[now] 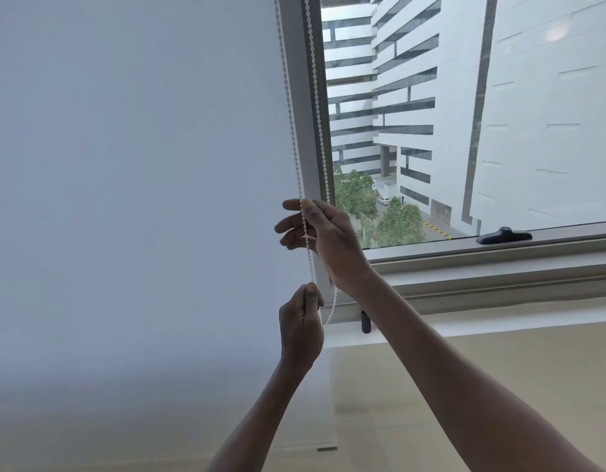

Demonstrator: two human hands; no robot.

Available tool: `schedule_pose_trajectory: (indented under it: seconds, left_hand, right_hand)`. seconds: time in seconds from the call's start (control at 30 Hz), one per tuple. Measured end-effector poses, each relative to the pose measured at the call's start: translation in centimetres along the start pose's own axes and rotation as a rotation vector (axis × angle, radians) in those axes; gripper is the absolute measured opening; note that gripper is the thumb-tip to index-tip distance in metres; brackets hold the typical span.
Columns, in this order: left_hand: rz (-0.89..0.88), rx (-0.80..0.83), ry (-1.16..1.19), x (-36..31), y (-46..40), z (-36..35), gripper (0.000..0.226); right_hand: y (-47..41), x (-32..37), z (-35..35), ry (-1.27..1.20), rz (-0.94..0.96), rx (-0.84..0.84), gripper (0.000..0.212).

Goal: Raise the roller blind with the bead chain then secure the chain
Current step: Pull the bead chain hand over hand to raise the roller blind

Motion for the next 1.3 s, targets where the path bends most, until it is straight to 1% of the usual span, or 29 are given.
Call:
schedule_pose_trajectory:
  seconds: [0.23,0.33,0.43,0.5,0.6,0.67,0.73,0.8,0.9,0.97,1.03,1.1,1.2,1.3]
  left_hand:
    - [0.007,-0.002,0.027,0.5,-0.2,0.0,0.039]
    - [-0.003,0.001,0.032,0.4,-0.1,-0.1,0.038]
    - [-0.015,0.018,0.04,0.3,-0.1,-0.3,0.038]
    - [-0.021,0.047,0.066,0.1,0.1,-0.4,0.038]
    - [0.009,0.088,0.129,-0.8,-0.4,-0.6,0.041]
    - [0.037,0.074,0.199,-2.0,-1.8,-0.2,0.042]
    - [0.015,0.064,0.267,-3.7,-3.9,0.7,0.037]
    - [0.003,0.069,0.371,-5.4,-5.8,1.6,0.037]
    - [0.058,0.06,0.671,-8.6,-8.6,2.8,0.041]
    - [0.059,0.112,0.815,-11.6,-10.2,3.3,0.042]
    - [0.036,0.203,0.861,-14.7,-11.5,3.5,0.047]
    - [0.028,0.263,0.859,-17.4,-12.5,3.5,0.051]
    - [0.074,0.329,0.861,-19.6,-13.3,3.4,0.05]
    - [0.142,0.321,0.858,-19.5,-13.3,2.9,0.048]
  right_hand:
    - [-2.8,3.0,-0.8,-0.081,0.037,0.033,0.034]
    - [-3.4,3.5,-1.3,-0.071,0.052,-0.016,0.034]
    - [-3.6,3.5,-1.5,-0.054,0.096,-0.128,0.035]
    - [-3.3,3.4,-1.7,-0.093,0.141,-0.19,0.036]
    - [-2.4,2.5,-2.2,-0.107,0.184,-0.169,0.037]
    - [-1.6,1.7,-2.4,-0.094,0.186,-0.158,0.034]
    - [-1.3,1.3,-2.2,-0.108,0.192,-0.167,0.032]
    - [-1.2,1.5,-1.8,-0.081,0.218,-0.173,0.031]
    - [-0.9,1.7,-1.2,0.018,0.287,-0.184,0.033]
    - [-0.4,1.4,-1.3,0.073,0.292,-0.206,0.035]
    - [0.0,0.9,-1.6,0.078,0.268,-0.216,0.039]
    - [0.5,0.5,-1.9,0.057,0.257,-0.2,0.037]
    - [1.5,-0.5,-1.9,0.04,0.243,-0.189,0.034]
    - [2.4,-1.7,-1.6,0.048,0.201,-0.203,0.034]
Point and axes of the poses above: each hand's wrist, its own y-axis away from the middle knuckle, its own z-axis out of the back of the hand, x = y × z, the point moved 2 cm from there along -y, towards the middle knuckle, and after that the axes turned 1 degree about y, right-handed, at the moved point
